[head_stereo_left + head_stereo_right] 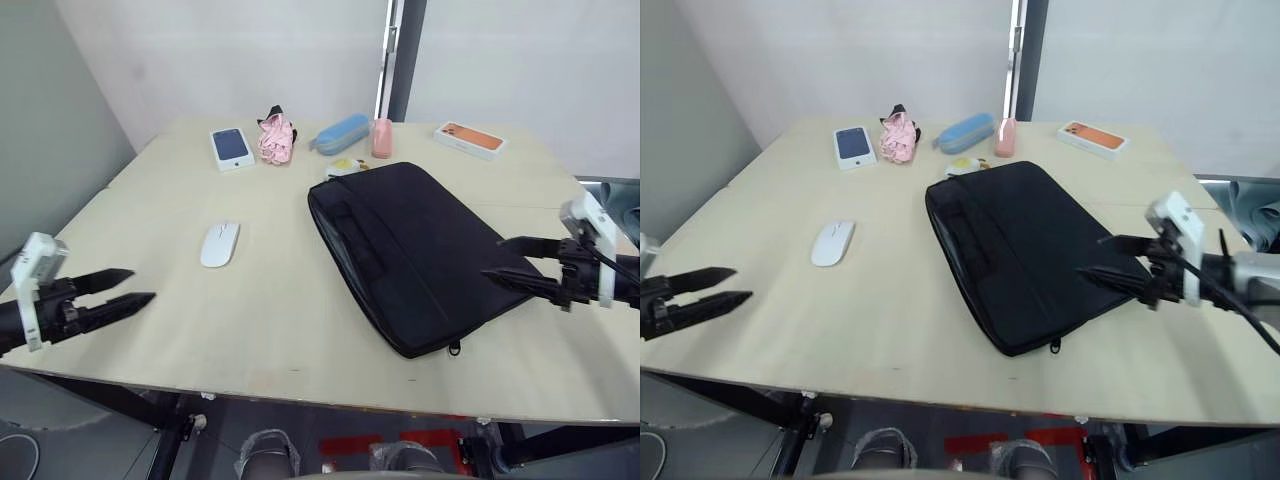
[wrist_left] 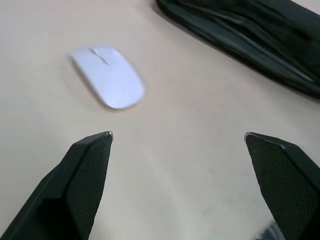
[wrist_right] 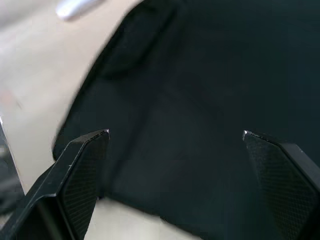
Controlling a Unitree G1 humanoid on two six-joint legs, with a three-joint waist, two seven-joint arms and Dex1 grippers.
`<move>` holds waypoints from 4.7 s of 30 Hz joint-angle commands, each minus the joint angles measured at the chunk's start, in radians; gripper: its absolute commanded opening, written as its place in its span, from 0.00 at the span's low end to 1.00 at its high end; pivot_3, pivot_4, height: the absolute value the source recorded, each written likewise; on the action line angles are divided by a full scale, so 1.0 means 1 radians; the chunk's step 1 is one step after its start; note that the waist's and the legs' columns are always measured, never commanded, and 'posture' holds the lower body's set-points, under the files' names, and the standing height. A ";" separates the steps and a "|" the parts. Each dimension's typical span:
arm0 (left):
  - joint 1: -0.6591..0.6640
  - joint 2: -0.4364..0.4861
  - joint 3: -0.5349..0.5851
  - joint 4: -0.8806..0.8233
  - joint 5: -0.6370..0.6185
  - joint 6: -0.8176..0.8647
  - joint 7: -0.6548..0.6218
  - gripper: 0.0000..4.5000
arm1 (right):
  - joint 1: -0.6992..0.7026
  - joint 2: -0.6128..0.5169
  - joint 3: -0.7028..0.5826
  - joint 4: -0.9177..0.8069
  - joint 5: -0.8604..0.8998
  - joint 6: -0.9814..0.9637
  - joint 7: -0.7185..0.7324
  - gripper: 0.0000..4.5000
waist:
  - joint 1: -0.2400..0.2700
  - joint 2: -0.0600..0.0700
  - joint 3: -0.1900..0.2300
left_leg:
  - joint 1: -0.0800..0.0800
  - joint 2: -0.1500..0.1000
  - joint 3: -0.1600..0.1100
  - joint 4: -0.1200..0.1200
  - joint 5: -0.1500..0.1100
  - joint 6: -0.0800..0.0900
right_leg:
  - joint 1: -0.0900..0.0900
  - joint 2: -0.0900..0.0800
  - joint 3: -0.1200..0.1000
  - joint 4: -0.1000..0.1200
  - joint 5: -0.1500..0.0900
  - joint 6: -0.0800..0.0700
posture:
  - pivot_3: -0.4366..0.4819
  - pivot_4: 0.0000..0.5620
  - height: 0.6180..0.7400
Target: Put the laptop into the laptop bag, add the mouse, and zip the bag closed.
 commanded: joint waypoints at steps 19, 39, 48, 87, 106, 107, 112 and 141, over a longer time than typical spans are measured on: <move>-0.263 -0.105 -0.221 0.094 0.140 0.005 0.267 0.99 | -0.245 0.092 0.016 -0.268 0.167 -0.047 -0.074 1.00 | 0.005 0.001 -0.001 | -0.001 0.001 -0.001 0.012 0.004 0.009 | -0.001 -0.001 0.000 0.012 0.001 -0.002 | 0.48 0.27 1.00; -0.744 -0.402 -0.521 0.595 0.399 -0.161 0.503 0.99 | -0.391 0.170 0.185 -0.394 0.249 -0.031 -0.221 1.00 | 0.010 0.000 -0.002 | -0.001 0.000 -0.002 0.018 0.001 0.003 | 0.000 -0.001 0.001 0.017 0.001 -0.002 | 0.48 0.27 1.00; -0.897 -0.442 -0.542 0.855 0.478 -0.255 0.542 0.99 | -0.365 0.164 0.159 -0.427 0.285 -0.026 -0.261 1.00 | 0.013 0.000 -0.002 | -0.001 0.000 -0.002 0.017 0.001 0.003 | -0.001 -0.001 0.001 0.016 0.001 -0.002 | 0.48 0.27 1.00; -0.978 -0.279 -0.654 0.843 0.520 -0.606 -0.315 0.63 | -0.451 0.266 0.312 -0.441 0.345 0.124 -0.641 1.00 | 0.011 0.001 -0.002 | -0.002 0.000 0.001 0.004 0.002 0.000 | -0.002 -0.003 -0.001 0.004 0.001 -0.001 | 0.48 0.27 1.00; -0.683 -0.180 -0.656 0.210 0.328 -0.310 -0.328 0.63 | -0.665 0.724 0.804 -0.121 -0.209 0.305 -1.032 1.00 | 0.000 0.003 -0.001 | -0.004 0.001 0.001 -0.006 0.007 -0.012 | -0.010 0.000 -0.001 0.006 -0.001 -0.002 | 0.48 0.27 1.00; -0.679 -0.175 -0.656 0.203 0.327 -0.308 -0.326 0.63 | -0.670 0.725 0.822 -0.110 -0.239 0.302 -1.028 1.00 | -0.001 0.003 -0.001 | -0.004 0.001 0.002 -0.006 0.007 -0.012 | -0.010 0.000 -0.001 0.007 -0.001 -0.002 | 0.48 0.27 1.00; -0.665 -0.156 -0.661 0.182 0.329 -0.302 -0.307 0.63 | -0.679 0.753 0.885 -0.038 -0.371 0.291 -1.020 1.00 | -0.004 0.003 -0.001 | -0.002 0.001 0.002 -0.006 0.007 -0.013 | -0.009 0.000 -0.001 0.008 -0.001 -0.003 | 0.48 0.27 1.00; -0.677 -0.191 -0.719 0.178 0.359 -0.292 -0.237 0.63 | -0.699 0.980 0.643 -0.084 -0.481 0.351 -0.799 0.00 | -0.014 0.003 -0.001 | -0.002 0.001 0.001 -0.001 0.007 -0.013 | -0.010 0.001 0.000 0.014 -0.001 -0.003 | 0.48 0.27 1.00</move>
